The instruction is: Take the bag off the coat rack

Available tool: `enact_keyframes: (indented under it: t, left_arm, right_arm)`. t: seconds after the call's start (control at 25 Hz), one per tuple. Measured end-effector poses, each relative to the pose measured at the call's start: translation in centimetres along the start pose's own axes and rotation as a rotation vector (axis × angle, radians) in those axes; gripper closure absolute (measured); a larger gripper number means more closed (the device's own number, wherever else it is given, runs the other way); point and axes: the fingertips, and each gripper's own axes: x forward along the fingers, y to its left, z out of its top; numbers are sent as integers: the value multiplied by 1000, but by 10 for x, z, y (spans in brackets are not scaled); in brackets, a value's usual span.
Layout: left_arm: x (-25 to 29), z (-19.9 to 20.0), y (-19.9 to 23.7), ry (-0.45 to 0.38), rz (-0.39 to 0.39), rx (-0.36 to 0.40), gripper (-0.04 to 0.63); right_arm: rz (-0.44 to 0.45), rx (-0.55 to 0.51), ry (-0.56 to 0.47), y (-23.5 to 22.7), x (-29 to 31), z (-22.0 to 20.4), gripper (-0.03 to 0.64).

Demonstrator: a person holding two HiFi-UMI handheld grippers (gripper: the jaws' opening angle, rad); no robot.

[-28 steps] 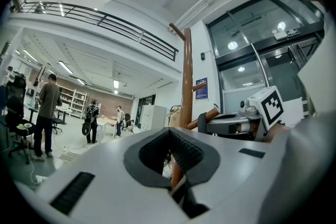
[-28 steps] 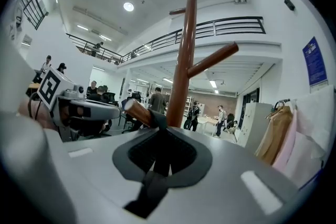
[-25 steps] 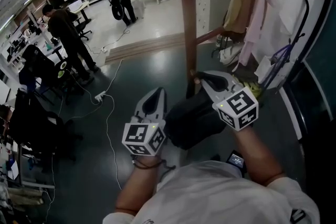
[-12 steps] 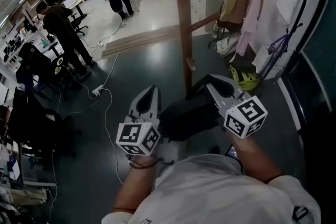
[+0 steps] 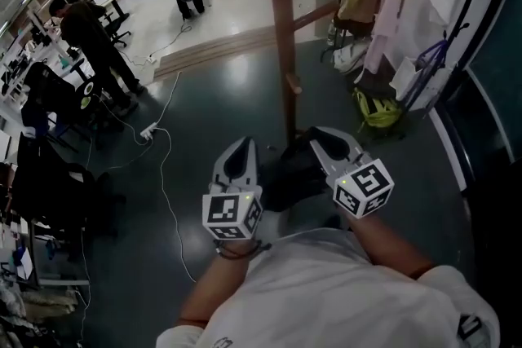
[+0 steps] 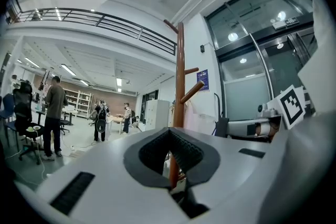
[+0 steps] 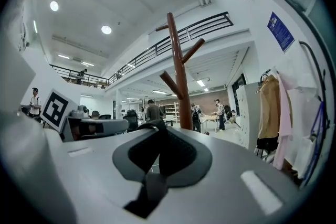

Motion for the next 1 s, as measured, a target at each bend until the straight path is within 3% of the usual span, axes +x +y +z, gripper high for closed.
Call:
enact_keyframes:
  t: [0.28, 1.0]
  left_arm:
    - [0, -18, -8, 8, -2, -8, 589]
    - [3, -18, -16, 23, -31, -8, 589]
  right_arm:
    - [-25, 19, 28, -3, 2, -24, 591]
    - [-44, 7, 4, -3, 0, -9, 591]
